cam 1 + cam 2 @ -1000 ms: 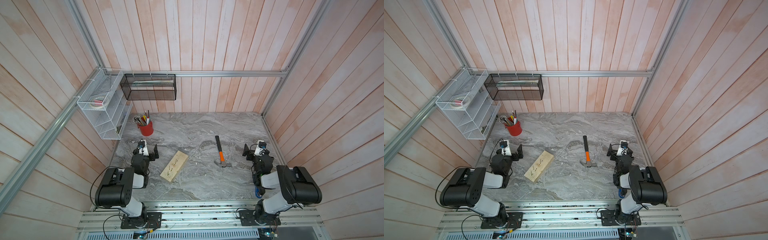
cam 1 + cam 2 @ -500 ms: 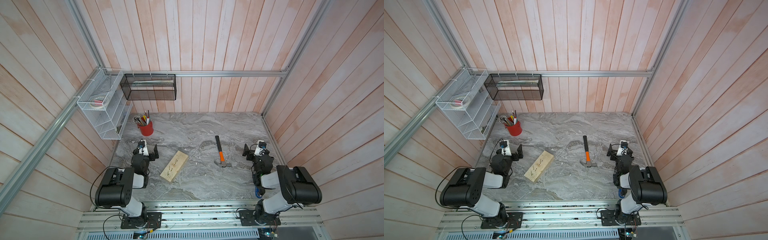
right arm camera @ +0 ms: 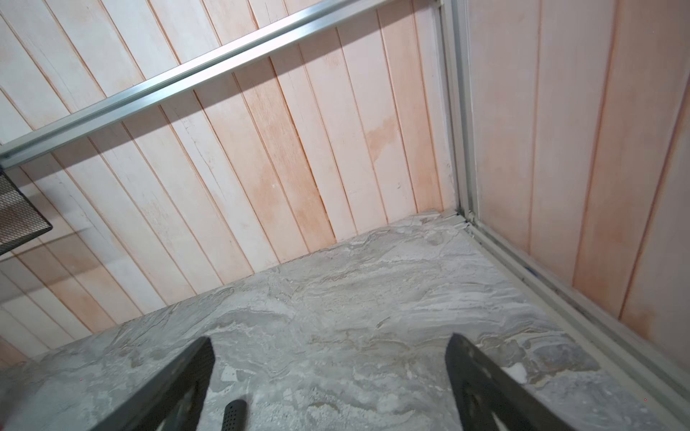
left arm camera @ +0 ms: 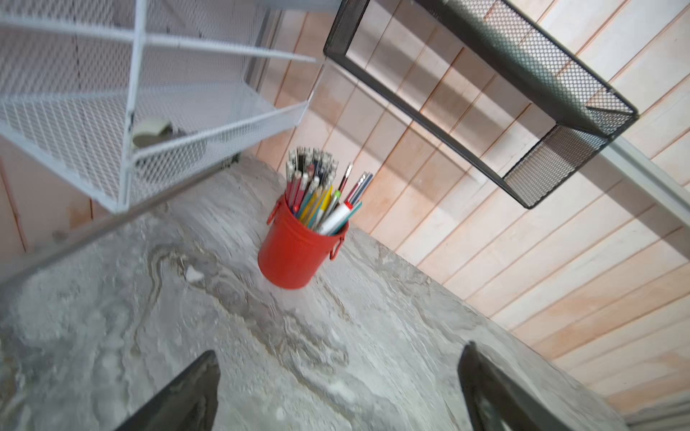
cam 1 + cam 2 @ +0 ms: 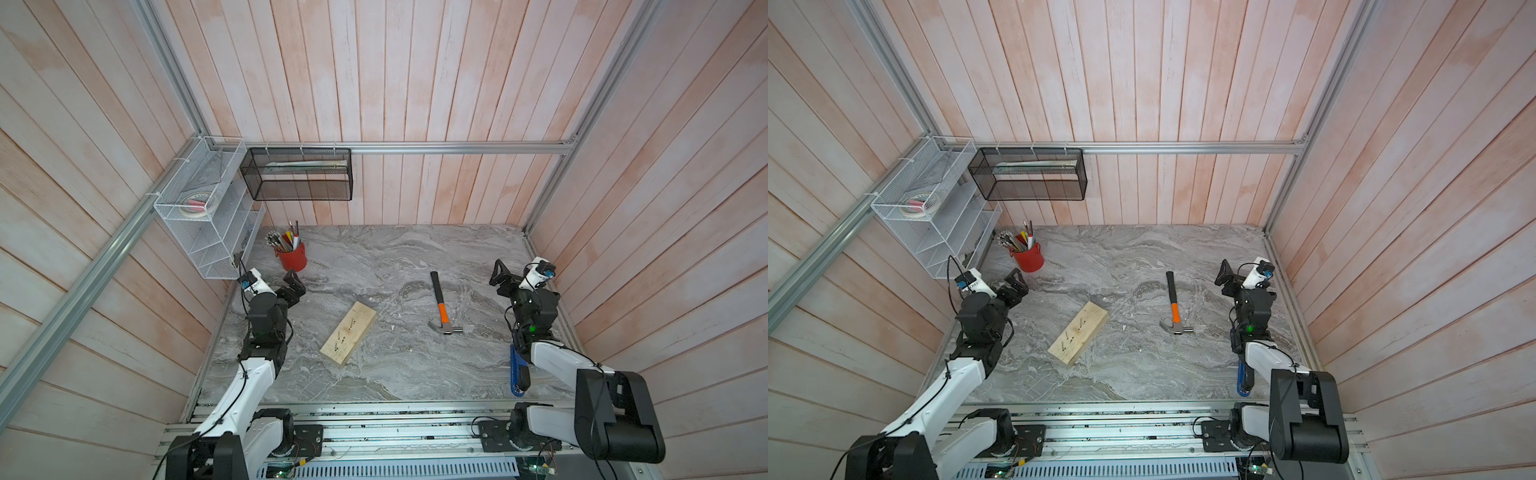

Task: Use a claw hammer to pull out a nail
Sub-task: Adjust the mounting plate at the center of the board.

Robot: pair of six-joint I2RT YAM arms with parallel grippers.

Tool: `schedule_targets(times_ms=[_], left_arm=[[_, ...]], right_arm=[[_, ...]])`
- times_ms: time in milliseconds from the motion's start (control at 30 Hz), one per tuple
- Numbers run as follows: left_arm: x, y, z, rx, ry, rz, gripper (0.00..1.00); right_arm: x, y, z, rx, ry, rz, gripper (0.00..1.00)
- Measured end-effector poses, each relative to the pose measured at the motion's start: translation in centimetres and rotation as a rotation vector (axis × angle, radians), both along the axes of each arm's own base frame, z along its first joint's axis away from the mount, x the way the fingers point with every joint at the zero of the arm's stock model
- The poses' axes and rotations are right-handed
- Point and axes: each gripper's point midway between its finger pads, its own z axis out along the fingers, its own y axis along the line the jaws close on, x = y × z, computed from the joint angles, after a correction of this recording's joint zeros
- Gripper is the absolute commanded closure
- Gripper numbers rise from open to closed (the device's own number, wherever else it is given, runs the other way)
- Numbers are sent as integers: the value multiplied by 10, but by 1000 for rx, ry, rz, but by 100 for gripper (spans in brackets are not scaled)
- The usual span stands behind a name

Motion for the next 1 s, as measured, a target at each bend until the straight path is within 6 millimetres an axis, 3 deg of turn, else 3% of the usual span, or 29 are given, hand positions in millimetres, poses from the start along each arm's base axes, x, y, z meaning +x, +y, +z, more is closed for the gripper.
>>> schedule_targets(times_ms=[67, 167, 267, 333, 433, 500, 567, 800, 900, 1000], left_arm=[[-13, -8, -16, -69, 56, -29, 0], [-27, -20, -38, -143, 158, -55, 0], [-43, -36, -65, -197, 289, -88, 0], [-58, -47, -82, -223, 378, -105, 0], [-79, -65, -89, -260, 442, -143, 5], [-88, -74, -88, -293, 447, -162, 13], [-97, -82, -92, -321, 456, -181, 14], [-132, -110, -138, -366, 611, -220, 23], [-134, -111, -145, -400, 616, -197, 34], [-134, -112, -157, -422, 621, -186, 37]], right_arm=[[9, 26, -8, 5, 64, 74, 2], [11, 97, 4, -39, 85, 241, 2], [-2, 165, 19, -83, 64, 414, 2], [-11, 197, 22, -109, 56, 505, 2], [-24, 233, 12, -150, 77, 617, 3], [-31, 254, 2, -175, 101, 691, 7], [-37, 272, -9, -189, 122, 765, 11], [-50, 318, -46, -218, 219, 954, 19], [-57, 332, -55, -230, 244, 1011, 20], [-61, 343, -67, -236, 271, 1060, 21]])
